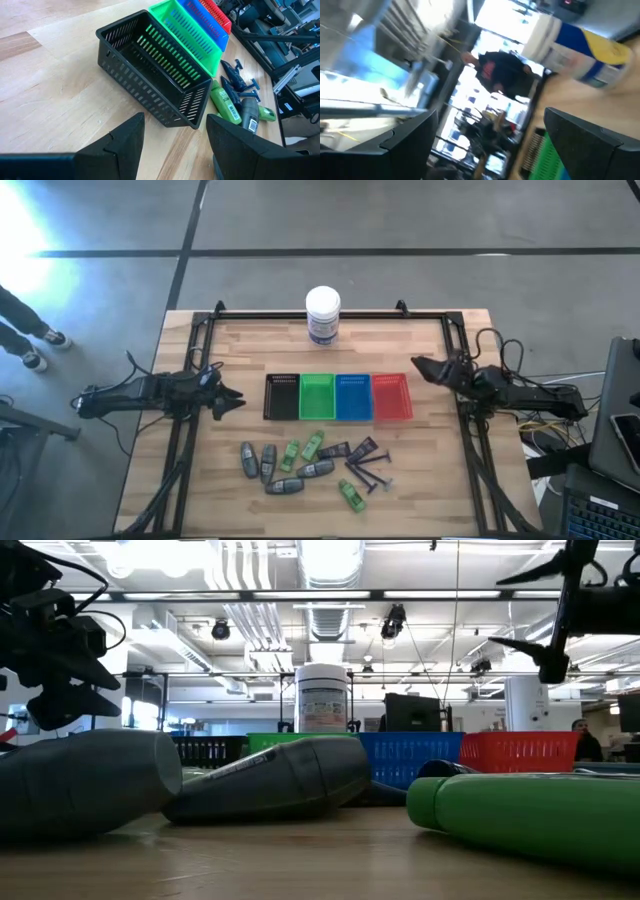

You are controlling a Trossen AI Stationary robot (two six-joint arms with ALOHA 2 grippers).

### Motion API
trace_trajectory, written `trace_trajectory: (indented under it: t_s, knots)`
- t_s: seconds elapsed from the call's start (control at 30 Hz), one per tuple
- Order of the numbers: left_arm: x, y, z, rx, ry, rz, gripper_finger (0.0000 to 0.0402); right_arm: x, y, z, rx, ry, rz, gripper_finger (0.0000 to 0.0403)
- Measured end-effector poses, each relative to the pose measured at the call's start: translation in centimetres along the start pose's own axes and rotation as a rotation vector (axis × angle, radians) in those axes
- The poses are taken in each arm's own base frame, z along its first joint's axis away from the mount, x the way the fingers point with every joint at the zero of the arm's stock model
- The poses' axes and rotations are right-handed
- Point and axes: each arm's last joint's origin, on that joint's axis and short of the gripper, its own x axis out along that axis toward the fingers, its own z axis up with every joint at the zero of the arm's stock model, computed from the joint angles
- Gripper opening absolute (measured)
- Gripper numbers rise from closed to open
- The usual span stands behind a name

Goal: Pick & Place Travel size toiletries
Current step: Put the blue razor into the red bin

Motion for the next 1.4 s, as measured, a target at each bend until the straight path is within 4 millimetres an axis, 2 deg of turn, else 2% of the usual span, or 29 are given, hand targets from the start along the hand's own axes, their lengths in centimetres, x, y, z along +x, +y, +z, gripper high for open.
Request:
trace_trajectory:
  t_s: [0.33,0.57,0.8,0.97,1.07,1.4]
  knots:
    - [0.0,0.0,0.0,0.0,0.0,0.0,0.0218,0.4,-0.6,-1.3,0.221,0.228,-0.041,0.0359]
    - [0.0,0.0,0.0,0.0,0.0,0.0,0.0218,1.0,-1.0,-2.7,0.27,0.43,-0.118,0.0359]
    - [0.0,0.0,0.0,0.0,0.0,0.0,0.0218,2.1,-0.1,-3.8,0.201,0.584,-0.195,0.0358]
    - [0.0,0.0,0.0,0.0,0.0,0.0,0.0218,3.2,0.7,-4.4,0.068,0.689,-0.332,0.0358]
    - [0.0,0.0,0.0,0.0,0.0,0.0,0.0218,4.1,1.4,-4.5,0.045,0.709,-0.395,0.0355]
    - [0.0,0.0,0.0,0.0,0.0,0.0,0.0218,7.7,4.6,-5.2,-0.09,0.738,-0.355,0.0333]
